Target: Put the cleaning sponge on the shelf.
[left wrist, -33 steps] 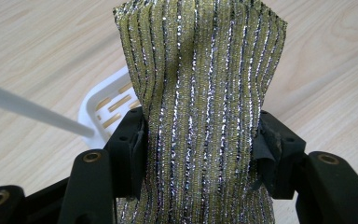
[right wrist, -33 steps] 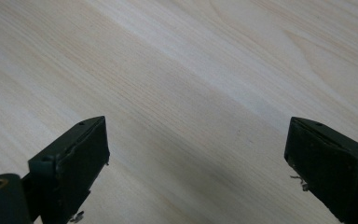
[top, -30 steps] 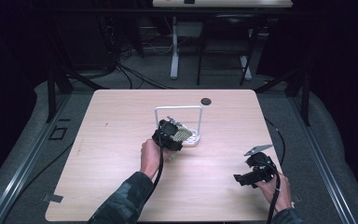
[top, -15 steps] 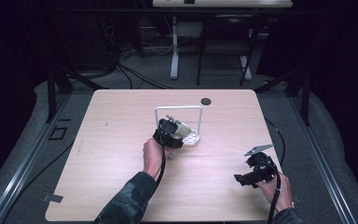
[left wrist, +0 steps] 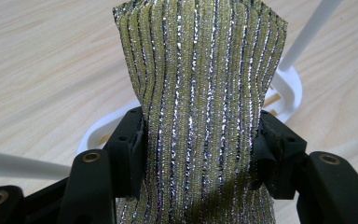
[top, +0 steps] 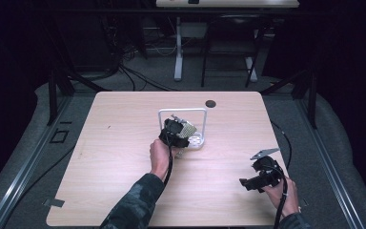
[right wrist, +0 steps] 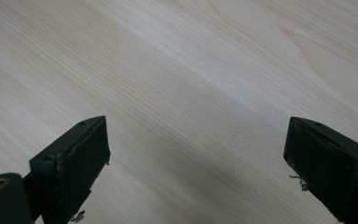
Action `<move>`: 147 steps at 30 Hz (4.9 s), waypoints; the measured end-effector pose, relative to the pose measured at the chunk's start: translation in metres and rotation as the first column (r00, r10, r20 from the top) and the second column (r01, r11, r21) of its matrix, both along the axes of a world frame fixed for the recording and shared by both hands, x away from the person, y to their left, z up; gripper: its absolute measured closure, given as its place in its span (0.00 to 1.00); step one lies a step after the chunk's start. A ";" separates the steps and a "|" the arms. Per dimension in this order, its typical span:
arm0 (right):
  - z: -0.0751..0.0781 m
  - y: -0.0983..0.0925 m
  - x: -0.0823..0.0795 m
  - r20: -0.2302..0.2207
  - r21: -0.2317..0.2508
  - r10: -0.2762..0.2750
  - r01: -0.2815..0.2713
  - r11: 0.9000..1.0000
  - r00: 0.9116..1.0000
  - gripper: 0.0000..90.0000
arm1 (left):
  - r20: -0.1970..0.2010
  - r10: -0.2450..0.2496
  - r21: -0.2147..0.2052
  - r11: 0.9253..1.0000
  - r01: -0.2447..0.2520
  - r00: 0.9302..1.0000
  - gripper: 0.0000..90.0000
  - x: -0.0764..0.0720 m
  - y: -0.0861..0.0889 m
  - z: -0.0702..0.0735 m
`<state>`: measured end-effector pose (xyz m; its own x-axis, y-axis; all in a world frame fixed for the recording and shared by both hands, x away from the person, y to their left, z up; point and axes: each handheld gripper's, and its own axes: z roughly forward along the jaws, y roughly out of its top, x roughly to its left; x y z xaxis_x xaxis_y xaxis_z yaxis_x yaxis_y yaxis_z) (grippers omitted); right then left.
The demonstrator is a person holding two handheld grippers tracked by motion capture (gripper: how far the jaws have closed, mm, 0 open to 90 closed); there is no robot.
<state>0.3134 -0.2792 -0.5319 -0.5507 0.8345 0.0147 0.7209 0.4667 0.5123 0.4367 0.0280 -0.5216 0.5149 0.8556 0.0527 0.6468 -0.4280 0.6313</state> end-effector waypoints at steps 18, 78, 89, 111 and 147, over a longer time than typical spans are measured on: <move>0.000 0.001 -0.001 0.005 0.003 0.012 -0.012 1.000 1.000 0.07 | 0.031 0.007 -0.022 1.000 -0.006 0.999 0.46 0.009 -0.008 -0.005; -0.002 -0.001 0.000 -0.017 0.002 0.036 -0.036 0.999 0.999 0.07 | 0.063 0.003 0.041 0.999 -0.005 0.998 0.07 0.012 -0.024 -0.015; -0.002 -0.002 0.000 -0.008 0.004 0.027 -0.027 1.000 1.000 0.07 | 0.051 -0.045 -0.003 0.999 0.045 0.998 0.05 0.000 -0.018 0.003; -0.003 0.000 0.000 -0.028 -0.015 0.025 -0.025 1.000 0.999 0.08 | -0.020 -0.179 -0.033 0.983 0.178 0.984 0.00 -0.035 0.025 0.025; -0.009 0.002 0.003 -0.047 -0.045 0.023 -0.025 0.999 0.999 0.10 | -0.080 -0.151 -0.045 0.988 0.148 0.985 0.00 -0.093 0.154 0.013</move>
